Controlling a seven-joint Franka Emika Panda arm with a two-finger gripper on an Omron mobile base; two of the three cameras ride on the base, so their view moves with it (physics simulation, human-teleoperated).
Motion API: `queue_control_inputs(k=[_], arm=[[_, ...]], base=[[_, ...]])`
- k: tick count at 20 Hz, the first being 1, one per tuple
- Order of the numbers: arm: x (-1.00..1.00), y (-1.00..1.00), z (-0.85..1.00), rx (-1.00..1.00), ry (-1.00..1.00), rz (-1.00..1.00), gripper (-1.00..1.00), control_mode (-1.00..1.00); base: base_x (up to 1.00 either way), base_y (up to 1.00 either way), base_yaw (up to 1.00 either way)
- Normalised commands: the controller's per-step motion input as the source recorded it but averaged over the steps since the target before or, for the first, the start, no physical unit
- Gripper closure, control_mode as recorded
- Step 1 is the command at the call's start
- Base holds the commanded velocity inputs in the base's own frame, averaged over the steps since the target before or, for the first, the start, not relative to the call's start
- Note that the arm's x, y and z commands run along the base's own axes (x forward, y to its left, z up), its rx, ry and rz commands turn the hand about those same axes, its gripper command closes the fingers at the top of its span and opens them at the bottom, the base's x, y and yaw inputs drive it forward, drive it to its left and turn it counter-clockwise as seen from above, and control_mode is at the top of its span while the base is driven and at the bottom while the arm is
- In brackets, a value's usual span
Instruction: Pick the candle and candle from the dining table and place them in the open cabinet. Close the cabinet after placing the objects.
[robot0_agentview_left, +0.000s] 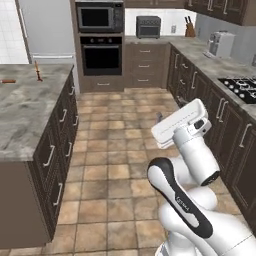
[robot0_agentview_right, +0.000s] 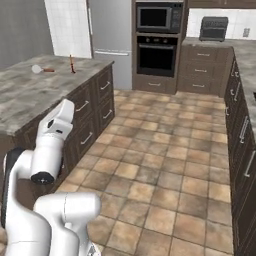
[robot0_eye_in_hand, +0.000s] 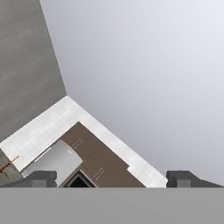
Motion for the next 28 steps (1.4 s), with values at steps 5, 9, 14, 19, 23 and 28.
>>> queue_control_inputs(k=[5, 9, 14, 19, 23, 28], arm=[[0.00, 0.00, 0.00, 0.00, 0.00, 0.00, -1.00, 1.00], [0.00, 0.00, 0.00, 0.00, 0.00, 0.00, -1.00, 1.00], [0.00, 0.00, 0.00, 0.00, 0.00, 0.00, -1.00, 1.00], [0.00, 0.00, 0.00, 0.00, 0.00, 0.00, -1.00, 1.00], [0.00, 0.00, 0.00, 0.00, 0.00, 0.00, -1.00, 1.00], [0.00, 0.00, 0.00, 0.00, 0.00, 0.00, -1.00, 1.00]], base=[[0.26, -0.12, 0.01], [0.96, -0.29, 0.00], [1.00, -0.28, 0.00], [1.00, -0.23, 0.00], [1.00, -0.23, 0.00], [1.00, -0.16, 0.00]])
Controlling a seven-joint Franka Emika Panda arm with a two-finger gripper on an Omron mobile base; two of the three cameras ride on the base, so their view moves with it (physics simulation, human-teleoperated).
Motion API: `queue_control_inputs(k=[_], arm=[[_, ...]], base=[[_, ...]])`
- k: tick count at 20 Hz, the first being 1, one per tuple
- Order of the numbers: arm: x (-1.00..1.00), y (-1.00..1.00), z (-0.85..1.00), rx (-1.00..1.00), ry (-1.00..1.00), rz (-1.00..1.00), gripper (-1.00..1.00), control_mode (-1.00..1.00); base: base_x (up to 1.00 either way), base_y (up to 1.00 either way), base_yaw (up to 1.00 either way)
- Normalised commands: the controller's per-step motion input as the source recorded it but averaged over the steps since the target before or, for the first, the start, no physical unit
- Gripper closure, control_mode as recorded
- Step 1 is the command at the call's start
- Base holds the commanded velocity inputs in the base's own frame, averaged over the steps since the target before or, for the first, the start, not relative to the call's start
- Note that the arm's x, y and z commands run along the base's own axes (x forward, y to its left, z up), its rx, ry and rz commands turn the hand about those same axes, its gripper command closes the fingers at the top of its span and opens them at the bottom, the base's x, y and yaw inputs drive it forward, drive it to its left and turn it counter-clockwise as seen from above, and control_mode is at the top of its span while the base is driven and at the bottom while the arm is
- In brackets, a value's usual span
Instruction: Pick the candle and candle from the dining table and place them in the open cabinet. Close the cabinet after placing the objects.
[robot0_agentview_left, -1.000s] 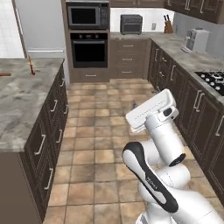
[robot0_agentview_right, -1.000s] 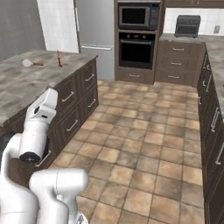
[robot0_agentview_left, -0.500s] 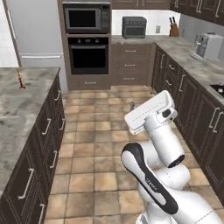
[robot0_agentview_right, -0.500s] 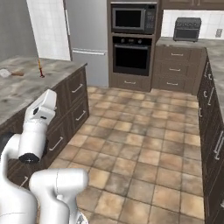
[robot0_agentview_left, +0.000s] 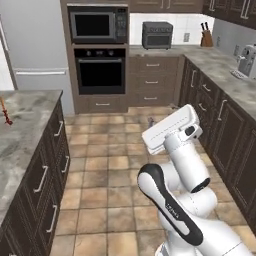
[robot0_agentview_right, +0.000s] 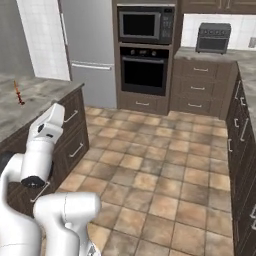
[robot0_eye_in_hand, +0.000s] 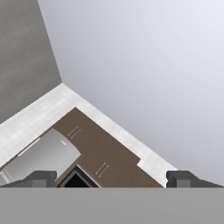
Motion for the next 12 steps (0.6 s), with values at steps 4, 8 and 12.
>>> queue_control_inputs(k=[4, 8, 12], arm=[[0.00, 0.00, 0.00, 0.00, 0.00, 0.00, -1.00, 1.00], [0.00, 0.00, 0.00, 0.00, 0.00, 0.00, -1.00, 1.00], [0.00, 0.00, 0.00, 0.00, 0.00, 0.00, -1.00, 1.00]], base=[[1.00, -0.03, 0.00], [1.00, 0.00, 0.00], [1.00, 0.00, 0.00]])
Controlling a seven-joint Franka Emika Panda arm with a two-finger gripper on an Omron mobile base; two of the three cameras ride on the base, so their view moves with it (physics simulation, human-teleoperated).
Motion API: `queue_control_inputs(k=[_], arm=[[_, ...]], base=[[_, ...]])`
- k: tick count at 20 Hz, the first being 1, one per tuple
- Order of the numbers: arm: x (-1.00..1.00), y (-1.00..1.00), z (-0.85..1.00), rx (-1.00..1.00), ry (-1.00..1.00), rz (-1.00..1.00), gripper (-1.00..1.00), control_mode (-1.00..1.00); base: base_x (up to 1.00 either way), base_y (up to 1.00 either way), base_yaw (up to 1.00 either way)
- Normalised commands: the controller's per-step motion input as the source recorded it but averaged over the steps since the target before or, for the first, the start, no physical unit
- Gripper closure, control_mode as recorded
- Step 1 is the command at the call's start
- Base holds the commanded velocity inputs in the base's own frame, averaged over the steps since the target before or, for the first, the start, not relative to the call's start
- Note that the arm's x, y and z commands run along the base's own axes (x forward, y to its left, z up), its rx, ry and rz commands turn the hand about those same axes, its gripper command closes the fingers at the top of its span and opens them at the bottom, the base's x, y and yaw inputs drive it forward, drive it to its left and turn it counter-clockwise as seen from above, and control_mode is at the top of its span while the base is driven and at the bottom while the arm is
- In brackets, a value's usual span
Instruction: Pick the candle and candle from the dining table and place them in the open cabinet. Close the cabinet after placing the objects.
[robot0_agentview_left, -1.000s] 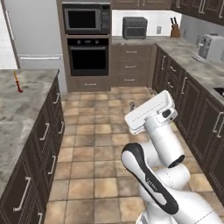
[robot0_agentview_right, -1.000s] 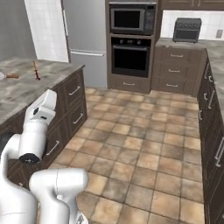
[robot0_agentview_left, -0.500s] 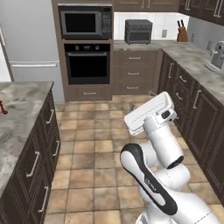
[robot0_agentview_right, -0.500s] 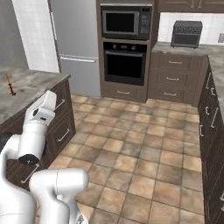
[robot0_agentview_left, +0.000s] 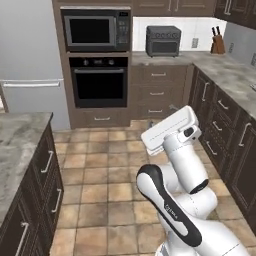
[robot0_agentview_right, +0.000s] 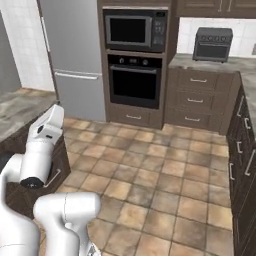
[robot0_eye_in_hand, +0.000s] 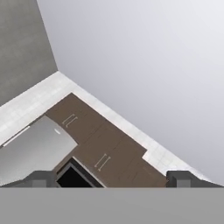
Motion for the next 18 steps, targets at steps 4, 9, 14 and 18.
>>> queue_control_inputs(k=[4, 9, 14, 18], arm=[[0.00, 0.00, 0.00, 0.00, 0.00, 0.00, -1.00, 1.00], [0.00, 0.00, 0.00, 0.00, 0.00, 0.00, -1.00, 1.00], [0.00, 0.00, 0.00, 0.00, 0.00, 0.00, -1.00, 1.00], [0.00, 0.00, 0.00, 0.00, 0.00, 0.00, -1.00, 1.00]], base=[[1.00, -0.05, 0.02], [0.84, -0.33, 0.25], [0.21, -0.30, 0.64], [0.04, -0.17, 0.75]])
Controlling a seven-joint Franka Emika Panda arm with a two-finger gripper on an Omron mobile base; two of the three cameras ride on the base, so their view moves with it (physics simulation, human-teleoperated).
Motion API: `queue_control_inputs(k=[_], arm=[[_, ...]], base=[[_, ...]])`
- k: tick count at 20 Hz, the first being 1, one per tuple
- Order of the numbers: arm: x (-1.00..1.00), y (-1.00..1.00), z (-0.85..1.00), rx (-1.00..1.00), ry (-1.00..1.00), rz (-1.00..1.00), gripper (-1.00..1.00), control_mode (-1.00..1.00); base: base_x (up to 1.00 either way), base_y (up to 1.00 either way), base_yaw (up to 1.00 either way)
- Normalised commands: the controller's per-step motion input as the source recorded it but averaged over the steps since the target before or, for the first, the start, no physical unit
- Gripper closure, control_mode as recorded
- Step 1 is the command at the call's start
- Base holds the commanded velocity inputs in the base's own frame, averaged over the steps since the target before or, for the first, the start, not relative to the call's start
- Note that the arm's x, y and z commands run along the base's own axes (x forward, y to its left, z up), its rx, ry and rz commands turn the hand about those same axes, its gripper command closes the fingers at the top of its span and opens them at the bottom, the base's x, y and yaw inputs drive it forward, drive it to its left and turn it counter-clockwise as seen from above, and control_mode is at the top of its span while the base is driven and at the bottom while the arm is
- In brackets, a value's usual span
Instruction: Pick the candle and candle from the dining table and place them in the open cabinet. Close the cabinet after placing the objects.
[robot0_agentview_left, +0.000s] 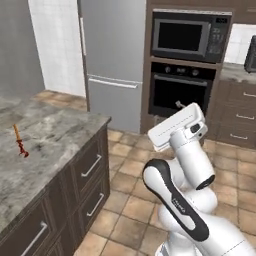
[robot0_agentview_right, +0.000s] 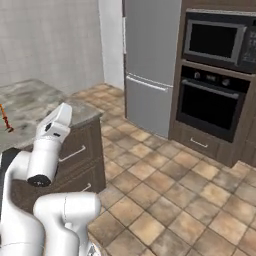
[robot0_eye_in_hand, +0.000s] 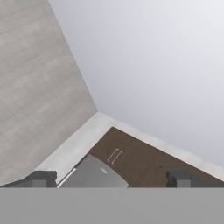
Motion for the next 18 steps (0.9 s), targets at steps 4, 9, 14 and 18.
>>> queue_control_inputs(k=[4, 9, 14, 18], arm=[[0.00, 0.00, 0.00, 0.00, 0.00, 0.00, -1.00, 1.00], [0.00, 0.00, 0.00, 0.00, 0.00, 0.00, -1.00, 1.00], [0.00, 0.00, 0.00, 0.00, 0.00, 0.00, -1.00, 1.00], [0.00, 0.00, 0.00, 0.00, 0.00, 0.00, -1.00, 1.00]], base=[[0.00, -0.10, 0.76], [0.00, -0.11, 0.73], [0.00, -0.06, 0.72], [0.00, -0.05, 0.63]])
